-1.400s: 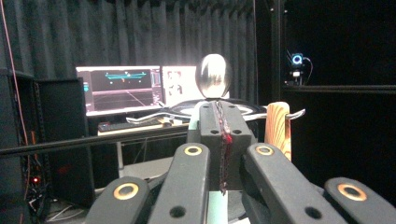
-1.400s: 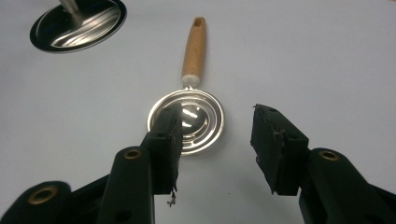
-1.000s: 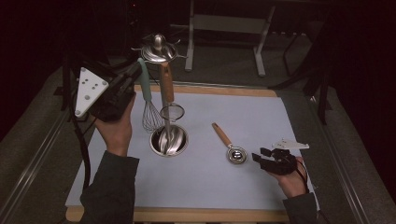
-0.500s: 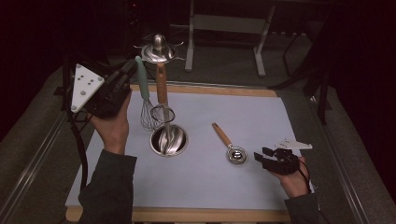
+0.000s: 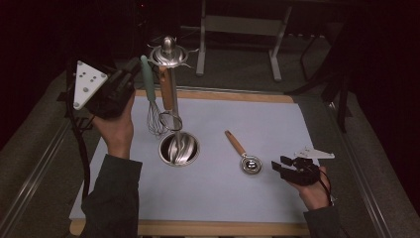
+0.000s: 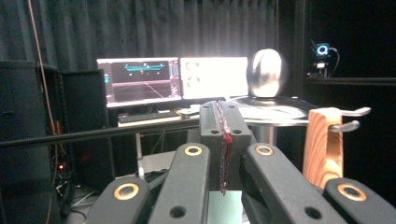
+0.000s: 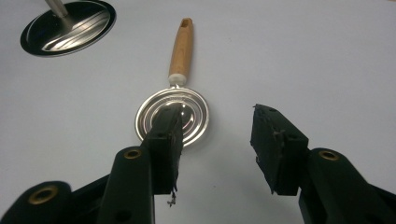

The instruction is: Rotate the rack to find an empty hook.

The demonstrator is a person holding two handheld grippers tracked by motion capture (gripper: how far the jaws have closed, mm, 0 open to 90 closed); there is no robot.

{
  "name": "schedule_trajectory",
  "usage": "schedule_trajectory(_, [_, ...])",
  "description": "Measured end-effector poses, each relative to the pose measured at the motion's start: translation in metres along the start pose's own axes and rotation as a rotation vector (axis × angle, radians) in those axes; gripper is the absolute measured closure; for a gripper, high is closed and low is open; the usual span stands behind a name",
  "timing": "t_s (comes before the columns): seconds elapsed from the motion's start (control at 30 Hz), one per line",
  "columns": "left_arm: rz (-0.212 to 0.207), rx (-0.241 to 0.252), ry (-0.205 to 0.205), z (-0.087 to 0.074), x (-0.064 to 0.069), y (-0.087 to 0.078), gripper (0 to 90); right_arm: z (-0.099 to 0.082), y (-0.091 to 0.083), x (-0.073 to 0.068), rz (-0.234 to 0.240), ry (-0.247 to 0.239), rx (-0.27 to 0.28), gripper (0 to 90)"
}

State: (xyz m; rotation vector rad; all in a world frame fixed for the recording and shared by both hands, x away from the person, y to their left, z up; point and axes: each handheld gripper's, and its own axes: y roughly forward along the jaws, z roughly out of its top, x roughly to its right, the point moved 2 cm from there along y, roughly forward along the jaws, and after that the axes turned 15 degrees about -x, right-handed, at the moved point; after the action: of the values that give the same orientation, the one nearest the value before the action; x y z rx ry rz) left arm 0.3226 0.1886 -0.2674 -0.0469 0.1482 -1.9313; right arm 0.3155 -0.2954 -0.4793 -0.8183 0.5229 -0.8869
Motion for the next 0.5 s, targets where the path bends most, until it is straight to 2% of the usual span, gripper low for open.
schedule_trajectory(0.5, [0.023, -0.049, 0.004, 0.006, -0.01, 0.013, 90.0, -0.001, -0.002, 0.003, -0.003, 0.011, 0.009, 53.6])
